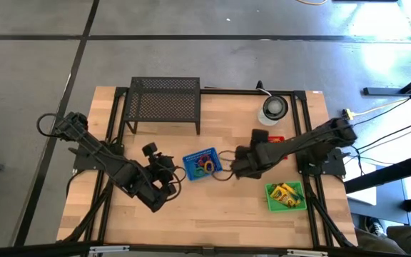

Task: Pick & Place Office Desk Supplies
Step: Move the red bin with rubber bands to the middle of the table

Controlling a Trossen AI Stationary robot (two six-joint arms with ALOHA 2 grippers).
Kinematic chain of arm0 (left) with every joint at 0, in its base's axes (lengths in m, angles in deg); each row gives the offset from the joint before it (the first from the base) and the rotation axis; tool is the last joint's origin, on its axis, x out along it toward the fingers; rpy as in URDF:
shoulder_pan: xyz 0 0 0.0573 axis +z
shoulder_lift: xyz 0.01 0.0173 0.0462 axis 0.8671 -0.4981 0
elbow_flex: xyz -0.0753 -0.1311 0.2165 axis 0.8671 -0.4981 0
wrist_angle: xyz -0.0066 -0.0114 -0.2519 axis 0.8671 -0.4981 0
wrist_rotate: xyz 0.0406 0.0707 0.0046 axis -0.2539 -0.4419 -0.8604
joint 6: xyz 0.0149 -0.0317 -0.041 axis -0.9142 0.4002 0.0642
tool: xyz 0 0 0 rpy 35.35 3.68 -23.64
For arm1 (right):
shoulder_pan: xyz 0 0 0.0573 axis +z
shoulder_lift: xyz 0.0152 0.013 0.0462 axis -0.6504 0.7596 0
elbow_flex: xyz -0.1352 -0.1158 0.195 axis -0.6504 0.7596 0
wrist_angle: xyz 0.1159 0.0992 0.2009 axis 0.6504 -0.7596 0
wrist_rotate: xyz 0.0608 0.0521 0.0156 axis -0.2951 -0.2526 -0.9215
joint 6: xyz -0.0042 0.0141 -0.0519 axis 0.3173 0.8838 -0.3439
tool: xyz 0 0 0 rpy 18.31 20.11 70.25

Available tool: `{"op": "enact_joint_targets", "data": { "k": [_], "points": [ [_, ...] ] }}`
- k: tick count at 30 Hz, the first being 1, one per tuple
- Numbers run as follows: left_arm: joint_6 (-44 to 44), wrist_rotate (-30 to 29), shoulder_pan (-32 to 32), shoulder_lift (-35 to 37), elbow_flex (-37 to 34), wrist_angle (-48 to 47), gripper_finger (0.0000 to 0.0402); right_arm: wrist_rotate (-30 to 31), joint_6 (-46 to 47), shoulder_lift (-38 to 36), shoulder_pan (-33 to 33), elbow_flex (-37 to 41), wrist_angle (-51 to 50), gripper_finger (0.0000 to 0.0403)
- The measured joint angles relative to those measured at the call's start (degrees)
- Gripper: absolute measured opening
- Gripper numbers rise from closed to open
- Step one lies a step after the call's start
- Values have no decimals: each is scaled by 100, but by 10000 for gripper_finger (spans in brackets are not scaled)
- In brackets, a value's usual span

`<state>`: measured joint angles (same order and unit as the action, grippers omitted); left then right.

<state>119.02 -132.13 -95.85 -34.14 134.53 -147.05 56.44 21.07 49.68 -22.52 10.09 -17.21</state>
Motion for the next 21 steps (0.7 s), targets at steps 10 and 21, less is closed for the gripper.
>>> {"op": "enact_joint_targets", "data": {
  "k": [10,21],
  "points": [
    [15,-112,-110,0,1,-2,153,-719,2965,-1491,-407,1903,1647,155],
    [11,-364,-94,0,2,-4,153,-386,4159,-1409,-411,2283,2573,155]
  ]
}}
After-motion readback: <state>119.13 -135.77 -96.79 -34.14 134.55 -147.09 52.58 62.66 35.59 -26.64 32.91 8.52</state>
